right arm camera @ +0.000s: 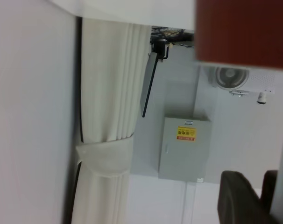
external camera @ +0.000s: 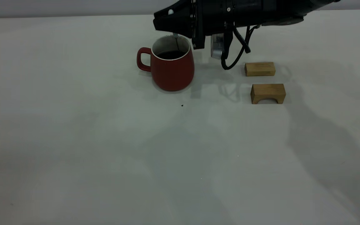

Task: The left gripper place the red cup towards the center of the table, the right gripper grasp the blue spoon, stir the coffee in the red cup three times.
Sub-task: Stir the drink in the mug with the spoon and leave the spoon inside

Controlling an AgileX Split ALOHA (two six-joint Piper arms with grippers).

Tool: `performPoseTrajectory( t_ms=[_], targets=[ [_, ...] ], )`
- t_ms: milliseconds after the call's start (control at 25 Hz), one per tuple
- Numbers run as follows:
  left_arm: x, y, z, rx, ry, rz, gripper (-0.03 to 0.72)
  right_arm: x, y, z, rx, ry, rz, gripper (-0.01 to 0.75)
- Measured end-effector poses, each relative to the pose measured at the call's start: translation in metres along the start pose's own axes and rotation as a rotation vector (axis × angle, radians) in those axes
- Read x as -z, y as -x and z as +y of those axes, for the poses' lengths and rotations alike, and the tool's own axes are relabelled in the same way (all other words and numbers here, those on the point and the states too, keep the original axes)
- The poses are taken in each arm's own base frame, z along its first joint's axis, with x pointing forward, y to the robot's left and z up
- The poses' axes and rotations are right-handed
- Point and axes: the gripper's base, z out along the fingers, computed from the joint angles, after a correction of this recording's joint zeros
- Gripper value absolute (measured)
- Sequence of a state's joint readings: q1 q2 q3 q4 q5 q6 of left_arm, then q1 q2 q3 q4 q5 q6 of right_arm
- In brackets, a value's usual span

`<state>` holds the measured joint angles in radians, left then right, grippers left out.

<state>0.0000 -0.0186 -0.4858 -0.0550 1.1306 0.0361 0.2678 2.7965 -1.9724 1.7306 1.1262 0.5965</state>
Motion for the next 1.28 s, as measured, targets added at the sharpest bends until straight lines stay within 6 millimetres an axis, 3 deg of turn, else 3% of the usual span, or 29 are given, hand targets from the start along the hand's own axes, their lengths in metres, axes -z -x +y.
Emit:
performPoseTrajectory(
  t_ms=[280, 520, 680, 1000, 1280],
  targets=[
    [0.000, 0.000, 0.000, 0.000, 0.000, 0.000, 0.449, 0.002, -0.004, -0.010, -0.037, -0.005, -0.043, 0.122],
    [0.000, 0.000, 0.000, 0.000, 0.000, 0.000, 0.449, -0.025, -0.017, -0.025, -0.062, -0.050, -0.007, 0.122],
    [0.000, 0.000, 0.000, 0.000, 0.000, 0.000, 0.449, -0.030, -0.021, -0.018, 0.002, -0.016, -0.038, 0.122],
    [0.000, 0.000, 0.000, 0.000, 0.000, 0.000, 0.449, -0.005, -0.010, 0.001, 0.037, 0.058, -0.119, 0.122],
    [0.000, 0.000, 0.000, 0.000, 0.000, 0.000, 0.449, 0.014, -0.015, -0.016, -0.083, 0.043, -0.123, 0.122]
  ],
)
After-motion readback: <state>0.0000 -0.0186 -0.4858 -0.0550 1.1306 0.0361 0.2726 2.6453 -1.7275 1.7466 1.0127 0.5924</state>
